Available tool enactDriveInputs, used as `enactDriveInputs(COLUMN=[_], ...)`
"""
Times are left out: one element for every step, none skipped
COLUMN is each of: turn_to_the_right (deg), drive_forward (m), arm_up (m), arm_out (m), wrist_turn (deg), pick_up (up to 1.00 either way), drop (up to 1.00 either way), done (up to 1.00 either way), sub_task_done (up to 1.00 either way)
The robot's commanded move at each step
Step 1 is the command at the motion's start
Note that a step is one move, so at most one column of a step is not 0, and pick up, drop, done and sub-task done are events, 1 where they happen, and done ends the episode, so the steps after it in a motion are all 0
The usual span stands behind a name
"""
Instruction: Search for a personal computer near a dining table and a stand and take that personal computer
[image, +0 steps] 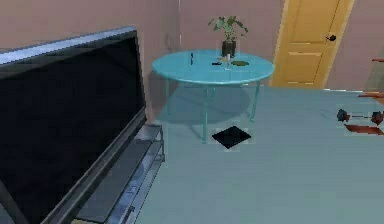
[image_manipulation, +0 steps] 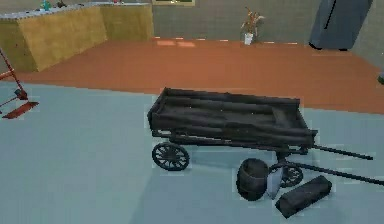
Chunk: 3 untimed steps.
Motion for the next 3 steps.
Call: enactDriveInputs(turn_to_the_right=[9.0, 0.0, 6.0], drive_forward=[0.0, 1.0, 0.0], arm_up=[0.0, 0.0, 0.0], arm_out=[0.0, 0.0, 0.0], wrist_turn=[0.0, 0.0, 0.0], pick_up=[0.0, 0.0, 0.0], drop=[0.0, 0.0, 0.0], done=[0.0, 0.0, 0.0], sub_task_done=[0.0, 0.0, 0.0])
